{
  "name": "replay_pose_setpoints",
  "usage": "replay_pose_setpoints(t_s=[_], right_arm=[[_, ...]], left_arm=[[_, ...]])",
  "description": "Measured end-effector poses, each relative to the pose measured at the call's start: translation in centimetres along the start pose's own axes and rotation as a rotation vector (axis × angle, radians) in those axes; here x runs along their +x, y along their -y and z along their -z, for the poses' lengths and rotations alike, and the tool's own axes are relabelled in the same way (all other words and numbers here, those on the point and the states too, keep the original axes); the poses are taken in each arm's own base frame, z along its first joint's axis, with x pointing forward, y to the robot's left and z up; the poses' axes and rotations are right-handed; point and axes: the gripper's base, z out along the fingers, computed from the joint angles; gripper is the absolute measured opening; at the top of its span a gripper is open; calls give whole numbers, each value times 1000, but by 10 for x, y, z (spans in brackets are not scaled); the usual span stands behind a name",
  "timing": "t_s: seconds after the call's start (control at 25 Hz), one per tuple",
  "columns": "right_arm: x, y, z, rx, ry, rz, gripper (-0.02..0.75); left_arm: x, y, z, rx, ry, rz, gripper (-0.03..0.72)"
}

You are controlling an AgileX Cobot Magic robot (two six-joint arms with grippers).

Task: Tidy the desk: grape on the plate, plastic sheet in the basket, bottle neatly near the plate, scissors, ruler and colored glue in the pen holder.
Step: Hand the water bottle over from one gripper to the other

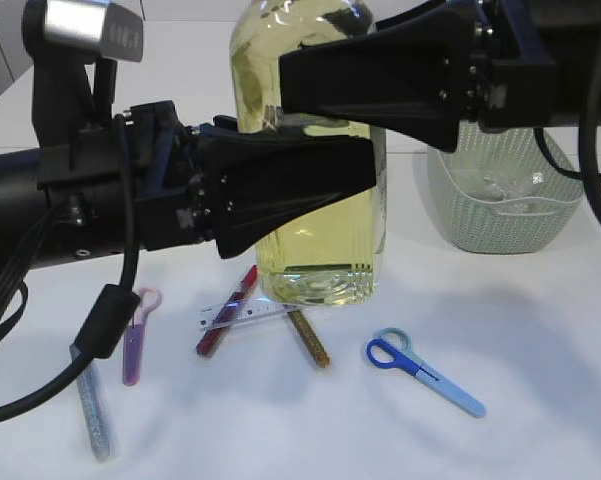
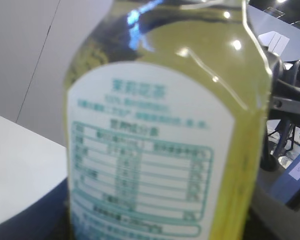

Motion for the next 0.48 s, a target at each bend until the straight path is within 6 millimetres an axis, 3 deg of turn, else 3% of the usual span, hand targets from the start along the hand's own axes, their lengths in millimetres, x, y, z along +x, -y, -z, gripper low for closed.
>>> replay_pose_setpoints(t_s=[0.36, 0.48], right_arm=[[0, 0, 0, 0, 0, 4, 460], [0, 0, 0, -1, -3, 4, 496]], left_arm=[[0, 0, 0, 1, 0, 0, 465], [0, 0, 0, 1, 0, -5, 464]])
